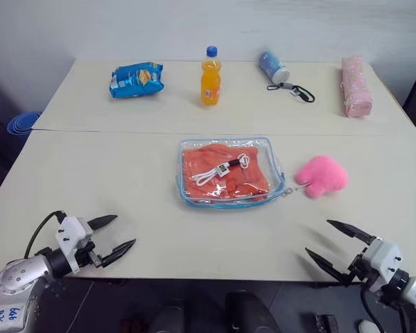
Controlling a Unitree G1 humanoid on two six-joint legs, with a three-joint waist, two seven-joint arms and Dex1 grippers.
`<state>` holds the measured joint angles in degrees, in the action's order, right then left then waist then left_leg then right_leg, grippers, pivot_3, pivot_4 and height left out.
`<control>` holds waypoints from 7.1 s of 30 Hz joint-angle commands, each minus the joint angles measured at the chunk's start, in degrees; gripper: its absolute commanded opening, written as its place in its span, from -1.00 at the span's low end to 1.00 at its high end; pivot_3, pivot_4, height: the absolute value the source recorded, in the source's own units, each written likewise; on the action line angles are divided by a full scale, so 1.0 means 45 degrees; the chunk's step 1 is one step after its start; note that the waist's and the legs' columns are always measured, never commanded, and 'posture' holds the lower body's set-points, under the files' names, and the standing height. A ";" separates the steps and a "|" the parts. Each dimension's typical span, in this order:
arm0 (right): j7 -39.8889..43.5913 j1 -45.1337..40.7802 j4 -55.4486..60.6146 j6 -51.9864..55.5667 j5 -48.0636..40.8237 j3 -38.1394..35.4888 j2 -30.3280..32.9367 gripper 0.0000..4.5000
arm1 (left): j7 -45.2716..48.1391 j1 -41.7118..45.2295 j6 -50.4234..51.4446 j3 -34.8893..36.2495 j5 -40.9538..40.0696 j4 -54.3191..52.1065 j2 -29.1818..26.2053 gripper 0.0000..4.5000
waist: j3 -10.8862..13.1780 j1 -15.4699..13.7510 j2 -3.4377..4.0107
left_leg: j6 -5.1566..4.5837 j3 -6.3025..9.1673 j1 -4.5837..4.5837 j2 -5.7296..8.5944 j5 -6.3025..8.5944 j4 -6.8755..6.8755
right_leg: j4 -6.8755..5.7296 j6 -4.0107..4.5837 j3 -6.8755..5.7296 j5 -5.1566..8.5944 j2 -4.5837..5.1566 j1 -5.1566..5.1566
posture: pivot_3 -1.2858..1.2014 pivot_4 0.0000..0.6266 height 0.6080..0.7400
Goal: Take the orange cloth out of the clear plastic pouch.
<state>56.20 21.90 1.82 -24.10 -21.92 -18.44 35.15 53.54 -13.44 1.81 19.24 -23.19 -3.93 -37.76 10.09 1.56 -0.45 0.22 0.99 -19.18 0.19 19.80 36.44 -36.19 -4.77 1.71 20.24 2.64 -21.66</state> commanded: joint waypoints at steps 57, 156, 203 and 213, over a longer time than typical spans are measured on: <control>0.0144 -0.2339 0.3640 -0.0059 -0.1059 0.2246 -0.1817 1.00 | -0.5539 0.7262 0.2848 0.0727 0.2013 0.3500 0.1203 -0.99 | 0.0005 -0.0033 -0.0017 | 0.0127 0.0011 -0.0206 0.0004 -0.0077 0.0342 | -0.0362 -0.0058 0.0041 -0.0027 -0.0048 -0.0231 | 0.03 -0.52 1.00; -0.2513 0.0582 0.3989 0.4514 -0.3416 -0.2457 -0.0104 1.00 | 0.5478 1.1014 -0.4909 -0.4789 0.1627 0.7471 0.1317 0.81 | -0.0004 -0.0251 -0.0053 | 0.0045 -0.0001 -0.0218 0.0014 -0.0040 0.0380 | -0.0350 -0.0057 0.0049 -0.0026 -0.0040 -0.0211 | 0.03 -0.52 1.00; 0.1104 -0.3914 0.4069 0.5084 0.0426 0.0896 0.1103 -0.99 | 0.1829 0.6285 0.1060 -0.4472 0.0021 0.0580 0.1502 1.00 | 0.0003 -0.0303 -0.0003 | 0.0045 0.0005 -0.0251 0.0021 -0.0050 0.0373 | -0.0319 -0.0061 0.0045 -0.0029 -0.0029 -0.0235 | 0.03 -0.52 1.00; 0.1489 -0.4922 0.3965 0.5347 0.0329 0.3099 0.1228 0.03 | 0.2249 0.6600 0.0864 -0.4560 0.0034 0.1075 0.1665 1.00 | 0.0005 -0.0298 -0.0006 | 0.0053 0.0009 -0.0250 0.0020 -0.0054 0.0369 | -0.0314 -0.0060 0.0044 -0.0028 -0.0028 -0.0236 | 0.03 -0.52 1.00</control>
<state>61.85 0.03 18.48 1.13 -20.16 -4.44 39.67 63.01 15.55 6.67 -1.23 -22.99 1.06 -30.00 10.12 0.22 -0.48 0.46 1.04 -20.31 0.28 19.56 38.10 -37.60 -5.04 1.90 20.11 2.52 -22.72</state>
